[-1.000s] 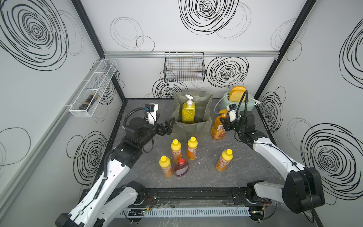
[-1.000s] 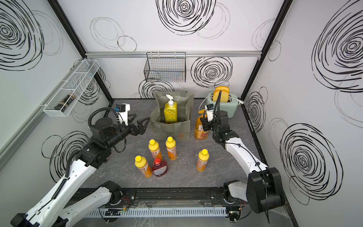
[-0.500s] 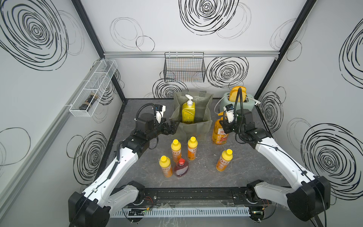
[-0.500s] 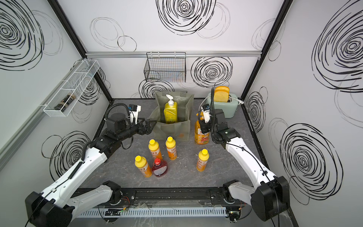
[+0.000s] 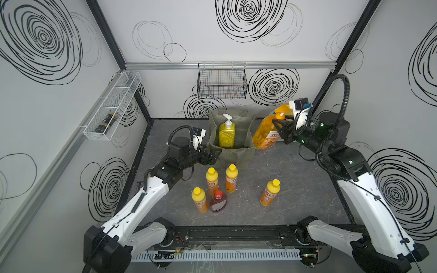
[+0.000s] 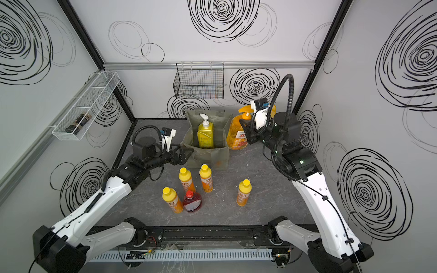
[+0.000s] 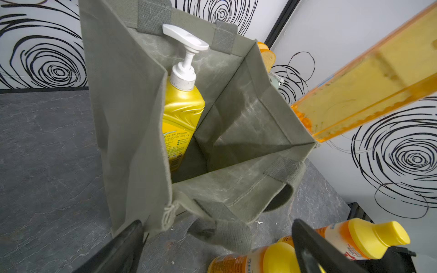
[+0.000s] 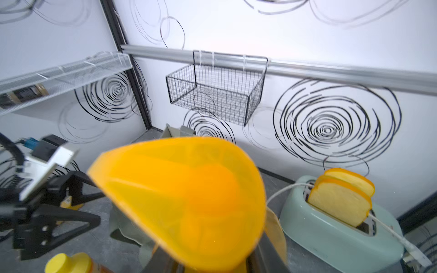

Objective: Pack dish soap into the shopping bag
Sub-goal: Pick up the bottle of dish soap at the center of the board, then place the bottle of dish soap in the shopping bag.

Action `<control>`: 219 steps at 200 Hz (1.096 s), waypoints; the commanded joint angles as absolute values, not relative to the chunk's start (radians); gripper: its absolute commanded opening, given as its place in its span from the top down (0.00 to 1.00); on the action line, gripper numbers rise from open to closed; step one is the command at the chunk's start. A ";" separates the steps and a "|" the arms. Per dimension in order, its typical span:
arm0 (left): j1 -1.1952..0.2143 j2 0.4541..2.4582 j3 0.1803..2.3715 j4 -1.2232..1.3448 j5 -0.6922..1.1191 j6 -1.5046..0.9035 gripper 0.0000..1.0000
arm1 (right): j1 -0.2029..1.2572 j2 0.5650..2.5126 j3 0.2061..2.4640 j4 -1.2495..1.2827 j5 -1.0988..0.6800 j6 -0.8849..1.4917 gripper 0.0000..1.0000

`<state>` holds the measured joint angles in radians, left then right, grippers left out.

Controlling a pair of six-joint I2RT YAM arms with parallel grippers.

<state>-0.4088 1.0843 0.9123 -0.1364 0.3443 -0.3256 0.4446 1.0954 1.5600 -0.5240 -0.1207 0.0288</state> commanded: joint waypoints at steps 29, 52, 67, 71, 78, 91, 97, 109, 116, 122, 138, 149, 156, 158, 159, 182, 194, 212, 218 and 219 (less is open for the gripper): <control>-0.422 1.112 0.905 -0.083 0.403 -0.334 0.01 | 0.458 1.178 1.816 -0.347 -0.363 0.117 0.99; -0.427 1.112 0.902 -0.088 0.400 -0.329 0.01 | 0.469 1.218 1.850 -0.303 -0.419 0.147 1.00; -0.431 1.113 0.902 -0.090 0.397 -0.328 0.01 | 0.475 1.241 1.850 -0.261 -0.433 0.162 1.00; -0.432 1.113 0.902 -0.090 0.397 -0.327 0.01 | 0.476 1.248 1.849 -0.250 -0.433 0.166 1.00; -0.433 1.112 0.902 -0.090 0.397 -0.328 0.01 | 0.480 1.260 1.843 -0.231 -0.431 0.173 1.00; -0.435 1.111 0.904 -0.090 0.396 -0.327 0.01 | 0.486 1.282 1.824 -0.184 -0.430 0.187 1.00; -0.435 1.110 0.904 -0.092 0.395 -0.327 0.01 | 0.490 1.294 1.814 -0.160 -0.428 0.194 1.00; -0.434 1.108 0.904 -0.092 0.393 -0.327 0.01 | 0.497 1.318 1.798 -0.121 -0.424 0.206 1.00; -0.435 1.106 0.904 -0.091 0.393 -0.324 0.01 | 0.501 1.334 1.788 -0.100 -0.417 0.208 1.00; -0.434 1.107 0.903 -0.092 0.393 -0.324 0.01 | 0.506 1.348 1.782 -0.086 -0.405 0.209 1.00; -0.434 1.104 0.902 -0.091 0.391 -0.323 0.01 | 0.517 1.384 1.765 -0.053 -0.371 0.204 1.00; -0.435 1.103 0.902 -0.092 0.392 -0.323 0.01 | 0.521 1.404 1.749 -0.032 -0.343 0.197 1.00; -0.435 1.103 0.902 -0.092 0.392 -0.323 0.01 | 0.528 1.416 1.740 -0.024 -0.315 0.189 1.00; -0.434 1.102 0.902 -0.092 0.392 -0.323 0.01 | 0.529 1.419 1.737 -0.023 -0.306 0.181 1.00; -0.434 1.102 0.902 -0.093 0.392 -0.322 0.01 | 0.528 1.421 1.737 -0.022 -0.301 0.180 1.00; -0.433 1.093 0.899 -0.093 0.387 -0.318 0.01 | 0.540 1.447 1.729 -0.046 -0.189 0.116 1.00; -0.431 1.086 0.897 -0.088 0.383 -0.317 0.01 | 0.542 1.447 1.725 -0.061 -0.128 0.083 1.00; -0.430 1.081 0.894 -0.086 0.380 -0.318 0.01 | 0.548 1.452 1.711 -0.054 -0.058 0.051 1.00; -0.428 1.081 0.894 -0.085 0.382 -0.320 0.01 | 0.555 1.458 1.709 -0.052 -0.041 0.040 1.00; -0.429 1.080 0.894 -0.086 0.383 -0.319 0.01 | 0.557 1.459 1.709 -0.051 -0.039 0.038 1.00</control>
<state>-0.4248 1.1015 0.9066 -0.1230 0.3656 -0.3225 0.5419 1.5158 1.6722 -0.2768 -0.1673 0.1005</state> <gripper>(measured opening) 0.994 0.378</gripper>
